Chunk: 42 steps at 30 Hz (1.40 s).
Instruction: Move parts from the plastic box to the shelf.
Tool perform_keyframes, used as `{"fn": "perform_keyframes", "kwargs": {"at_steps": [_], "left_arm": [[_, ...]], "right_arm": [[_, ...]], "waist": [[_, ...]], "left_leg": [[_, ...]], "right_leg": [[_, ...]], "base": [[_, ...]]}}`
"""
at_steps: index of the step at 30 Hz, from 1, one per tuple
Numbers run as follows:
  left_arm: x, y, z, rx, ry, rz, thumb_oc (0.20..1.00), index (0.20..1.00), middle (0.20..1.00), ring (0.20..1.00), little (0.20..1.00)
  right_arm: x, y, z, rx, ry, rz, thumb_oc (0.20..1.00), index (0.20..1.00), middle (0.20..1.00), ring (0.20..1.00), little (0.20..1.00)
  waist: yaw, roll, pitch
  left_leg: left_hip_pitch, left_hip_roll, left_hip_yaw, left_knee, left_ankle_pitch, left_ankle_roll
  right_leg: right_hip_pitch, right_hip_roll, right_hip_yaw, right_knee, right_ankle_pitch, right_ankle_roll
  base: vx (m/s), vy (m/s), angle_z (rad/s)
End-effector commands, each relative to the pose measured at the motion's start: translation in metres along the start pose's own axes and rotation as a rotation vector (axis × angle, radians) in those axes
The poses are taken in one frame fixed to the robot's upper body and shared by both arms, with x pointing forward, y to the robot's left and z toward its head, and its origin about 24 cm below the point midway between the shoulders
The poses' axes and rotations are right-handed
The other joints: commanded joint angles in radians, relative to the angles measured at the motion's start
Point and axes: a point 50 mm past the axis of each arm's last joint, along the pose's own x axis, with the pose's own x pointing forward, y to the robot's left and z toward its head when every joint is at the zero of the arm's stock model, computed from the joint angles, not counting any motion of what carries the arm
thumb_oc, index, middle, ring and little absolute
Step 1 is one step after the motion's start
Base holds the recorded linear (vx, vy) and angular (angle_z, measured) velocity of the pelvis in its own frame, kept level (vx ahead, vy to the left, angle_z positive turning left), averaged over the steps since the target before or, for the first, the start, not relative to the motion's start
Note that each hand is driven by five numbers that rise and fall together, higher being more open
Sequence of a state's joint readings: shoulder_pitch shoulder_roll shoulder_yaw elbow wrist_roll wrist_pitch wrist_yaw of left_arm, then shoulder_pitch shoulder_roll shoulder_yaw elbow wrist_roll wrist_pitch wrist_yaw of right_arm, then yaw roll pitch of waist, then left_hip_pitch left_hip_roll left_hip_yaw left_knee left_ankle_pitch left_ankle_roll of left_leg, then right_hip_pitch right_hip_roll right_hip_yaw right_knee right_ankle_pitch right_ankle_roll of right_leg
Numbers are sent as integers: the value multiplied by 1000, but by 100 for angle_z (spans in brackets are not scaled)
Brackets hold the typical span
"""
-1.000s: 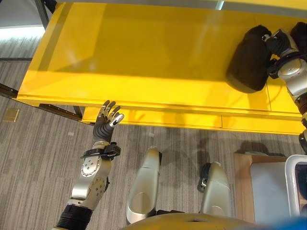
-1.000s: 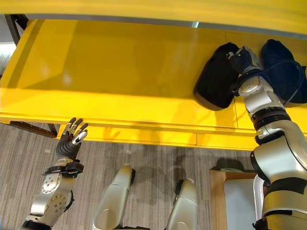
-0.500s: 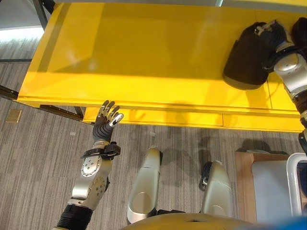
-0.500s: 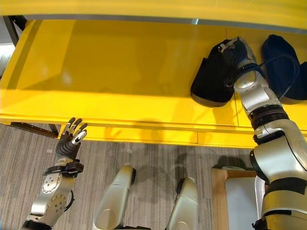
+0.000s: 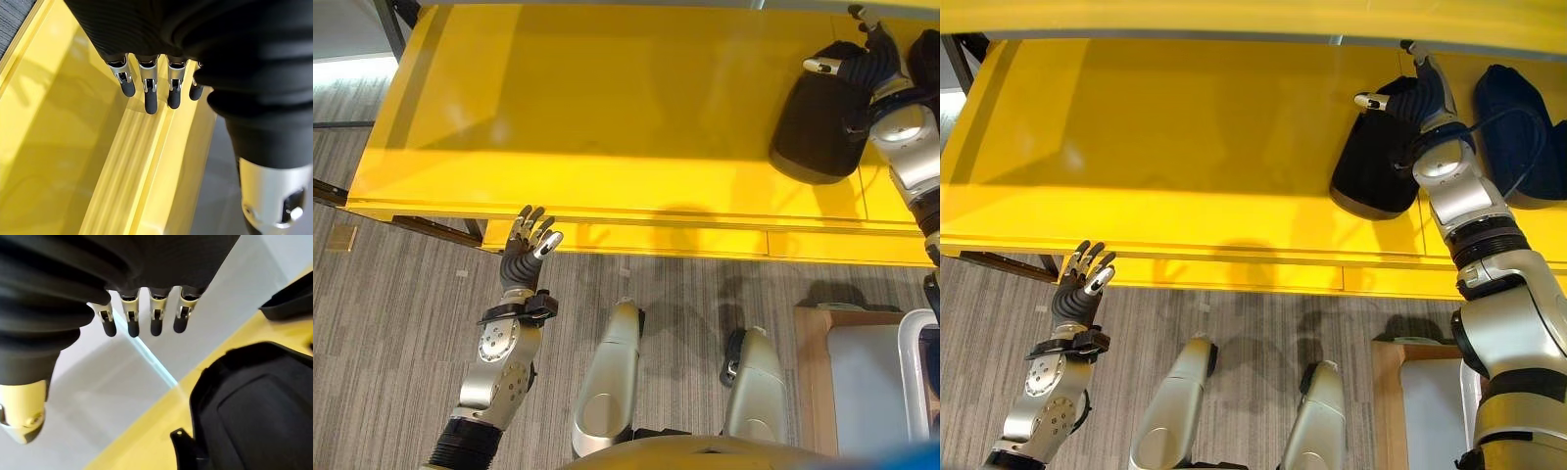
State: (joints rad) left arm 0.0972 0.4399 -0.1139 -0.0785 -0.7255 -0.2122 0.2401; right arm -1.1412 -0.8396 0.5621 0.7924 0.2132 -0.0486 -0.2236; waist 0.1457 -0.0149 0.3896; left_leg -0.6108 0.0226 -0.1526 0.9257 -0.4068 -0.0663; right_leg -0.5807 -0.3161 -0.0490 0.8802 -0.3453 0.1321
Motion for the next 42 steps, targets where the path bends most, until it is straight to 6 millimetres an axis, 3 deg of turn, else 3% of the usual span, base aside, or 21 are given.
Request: {"fn": "perform_keyframes", "kwargs": {"at_steps": [1, 4, 5, 8, 9, 11, 19, 29, 42], "left_arm": [[8, -13, 31, -33, -172, -61, 1000, 1000, 1000, 1000, 1000], [8, -12, 32, -37, -182, -33, 1000, 1000, 1000, 1000, 1000], [8, -11, 32, -33, -183, -20, 1000, 1000, 1000, 1000, 1000], [3, -5, 28, -33, -173, 27, 1000, 1000, 1000, 1000, 1000], [3, -5, 28, -29, -169, 25, 1000, 1000, 1000, 1000, 1000], [0, -3, 27, -28, -166, 38, 1000, 1000, 1000, 1000, 1000], [-7, 4, 22, -2, -146, 79, 1000, 1000, 1000, 1000, 1000], [-12, 8, 18, 21, -130, 105, 1000, 1000, 1000, 1000, 1000], [-11, 8, 16, 11, -134, 119, 1000, 1000, 1000, 1000, 1000]], "right_arm": [[2, 0, 13, 100, -52, -53, 1000, 1000, 1000, 1000, 1000], [-12, 15, 21, 146, -136, -41, 1000, 1000, 1000, 1000, 1000], [-25, 19, 22, 125, -185, -32, 1000, 1000, 1000, 1000, 1000], [-66, 28, 11, 194, -242, -25, 1000, 1000, 1000, 1000, 1000], [-68, 28, 9, 194, -237, -26, 1000, 1000, 1000, 1000, 1000], [-93, 33, 3, 226, -259, -7, 1000, 1000, 1000, 1000, 1000], [-140, 34, -4, 236, -280, -24, 1000, 1000, 1000, 1000, 1000], [-165, 37, -3, 230, -299, -38, 1000, 1000, 1000, 1000, 1000], [-157, 32, -17, 228, -215, -167, 1000, 1000, 1000, 1000, 1000]], "waist": [[-13, 19, -6], [-30, 19, -1], [-42, 20, 3], [-66, 19, 6], [-62, 17, 3], [-80, 17, 7], [-112, 10, 3], [-140, -1, -11], [-145, -2, -29]], "left_leg": [[2, 19, -33, -25, -39, 57], [1, 20, -28, -28, -39, 60], [-12, 18, -26, -35, -12, 63], [-4, 20, -24, -25, -41, 65], [-4, 20, -24, -24, -42, 65], [-7, 20, -22, -24, -41, 66], [-14, 29, -18, -27, -39, 67], [-16, 41, -10, -36, -34, 65], [-17, 38, -3, -40, -38, 65]], "right_leg": [[129, 30, -30, 50, -144, -112], [125, 31, -28, 44, -141, -111], [110, 26, -31, 43, -118, -116], [119, 30, -23, 48, -143, -110], [120, 30, -23, 48, -144, -110], [114, 30, -19, 48, -142, -109], [101, 39, -11, 38, -135, -103], [97, 48, -6, 20, -123, -97], [98, 46, 0, 11, -119, -93]], "base": [[0, 0, 0], [-32, 13, -1], [-94, 35, -3], [46, -5, 2], [0, 0, 0], [-20, 13, -8], [-7, 5, -2], [0, 0, 0], [0, 3, -2]]}}
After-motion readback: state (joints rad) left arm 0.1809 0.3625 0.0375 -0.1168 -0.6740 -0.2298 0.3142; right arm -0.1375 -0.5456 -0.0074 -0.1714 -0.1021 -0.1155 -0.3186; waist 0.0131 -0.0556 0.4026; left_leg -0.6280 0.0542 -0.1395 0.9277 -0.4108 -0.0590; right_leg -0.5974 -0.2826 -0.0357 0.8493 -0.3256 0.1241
